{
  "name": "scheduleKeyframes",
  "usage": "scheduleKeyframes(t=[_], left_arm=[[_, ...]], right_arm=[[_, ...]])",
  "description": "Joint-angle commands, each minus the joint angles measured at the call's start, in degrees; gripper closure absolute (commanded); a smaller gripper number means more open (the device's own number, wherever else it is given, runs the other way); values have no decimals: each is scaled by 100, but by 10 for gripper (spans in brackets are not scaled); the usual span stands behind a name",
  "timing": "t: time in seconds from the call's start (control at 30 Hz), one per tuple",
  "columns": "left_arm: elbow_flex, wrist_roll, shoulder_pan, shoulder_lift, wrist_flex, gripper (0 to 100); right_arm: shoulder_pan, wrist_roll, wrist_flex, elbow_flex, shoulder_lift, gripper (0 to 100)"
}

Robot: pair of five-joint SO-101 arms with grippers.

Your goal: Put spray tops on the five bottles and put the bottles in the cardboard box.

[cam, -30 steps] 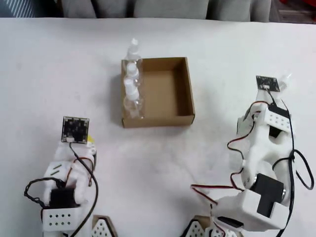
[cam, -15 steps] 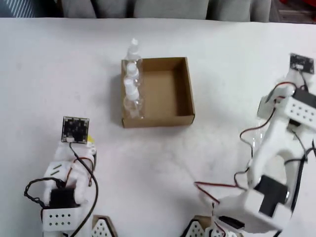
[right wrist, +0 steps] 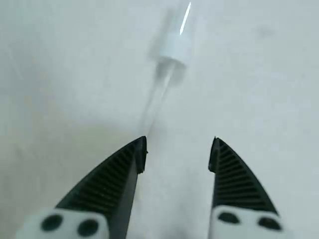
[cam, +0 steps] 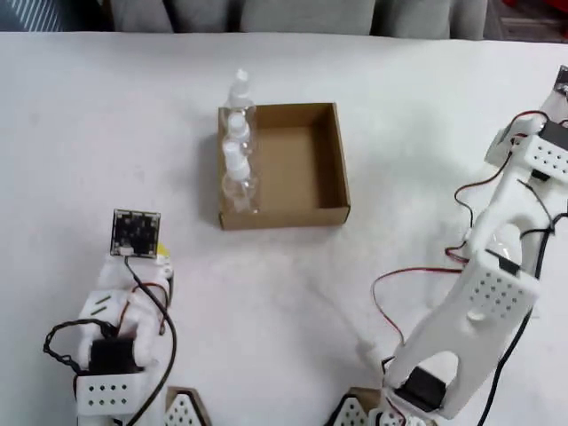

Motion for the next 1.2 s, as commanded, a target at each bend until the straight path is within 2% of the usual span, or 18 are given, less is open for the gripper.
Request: scheduleKeyframes(t=[0.0, 0.13, 0.27, 0.4, 0.6, 0.67, 0.73, 0.77, 0.97, 1.17], left_arm=[[-18, -70, 40, -40, 0, 980], [-18, -70, 40, -40, 9, 980], [-18, -70, 31, -31, 18, 980], [-18, -70, 40, -31, 18, 980], [-18, -70, 48, -31, 18, 980], [-18, -70, 48, -31, 18, 980], [-18, -70, 48, -31, 18, 980], [-18, -70, 48, -31, 18, 980], [-18, -70, 48, -31, 18, 980], [-18, -70, 48, -31, 9, 980]], right_arm=[[40, -158, 66, -1415, 637, 837], [40, -308, -110, -2620, 1534, 837], [57, -334, -760, -3358, 2466, 838], [-4, -334, -1376, -3473, 3125, 839], [-13, -334, -1508, -3464, 3407, 844], [13, -343, -1499, -3481, 3407, 896], [22, -343, -1516, -3499, 3371, 990], [22, -343, -1499, -3499, 3310, 985], [75, -343, -681, -3490, 2703, 983], [66, -334, 971, -3490, 1490, 983]])
